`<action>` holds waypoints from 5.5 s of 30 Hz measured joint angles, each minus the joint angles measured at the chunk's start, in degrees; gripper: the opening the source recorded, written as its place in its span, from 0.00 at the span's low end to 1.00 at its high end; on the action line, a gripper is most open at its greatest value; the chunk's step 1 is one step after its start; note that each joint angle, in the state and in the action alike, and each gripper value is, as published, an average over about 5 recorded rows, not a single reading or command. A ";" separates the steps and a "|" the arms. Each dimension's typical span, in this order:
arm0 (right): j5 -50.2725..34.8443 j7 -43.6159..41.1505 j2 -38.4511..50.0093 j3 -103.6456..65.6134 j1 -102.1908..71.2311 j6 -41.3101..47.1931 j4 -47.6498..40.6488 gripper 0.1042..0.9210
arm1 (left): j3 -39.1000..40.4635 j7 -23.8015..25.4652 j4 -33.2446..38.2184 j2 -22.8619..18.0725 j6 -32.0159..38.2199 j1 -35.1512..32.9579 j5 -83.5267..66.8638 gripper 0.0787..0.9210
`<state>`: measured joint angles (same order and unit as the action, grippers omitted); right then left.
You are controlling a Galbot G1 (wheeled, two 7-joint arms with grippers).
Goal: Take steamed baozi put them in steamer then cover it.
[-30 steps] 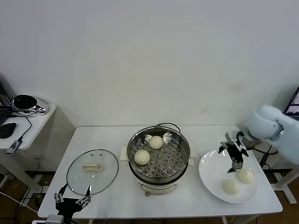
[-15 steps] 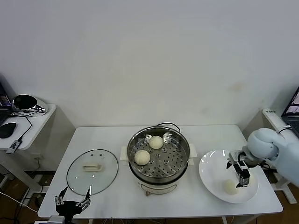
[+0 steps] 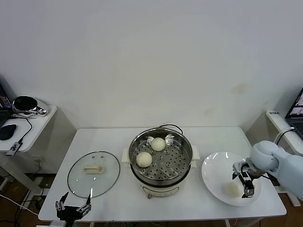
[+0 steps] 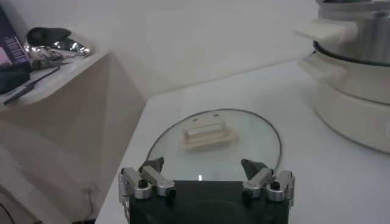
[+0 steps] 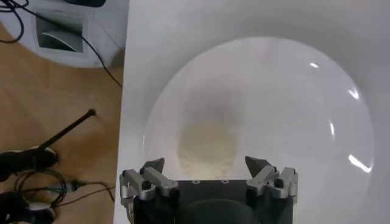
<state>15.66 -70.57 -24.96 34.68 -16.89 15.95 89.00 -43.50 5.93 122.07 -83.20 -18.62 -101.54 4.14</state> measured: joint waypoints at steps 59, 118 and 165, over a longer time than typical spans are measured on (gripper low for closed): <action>-14.61 1.39 -5.52 8.90 25.89 1.92 -1.87 0.65 | 0.72 -1.13 -2.28 -1.96 0.46 3.15 0.85 0.88; -5.43 4.60 -35.63 34.83 42.64 -62.00 -1.59 0.67 | 0.25 -1.71 5.09 -7.24 0.42 2.25 0.26 0.88; -22.83 1.81 -8.94 25.92 48.14 -6.49 -2.90 0.88 | 1.97 -0.62 4.39 -3.51 0.05 2.55 -1.60 0.88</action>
<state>-7.17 -68.76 -33.91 60.61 31.25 9.45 86.10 -41.53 5.31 126.46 -86.71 -18.57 -98.98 2.54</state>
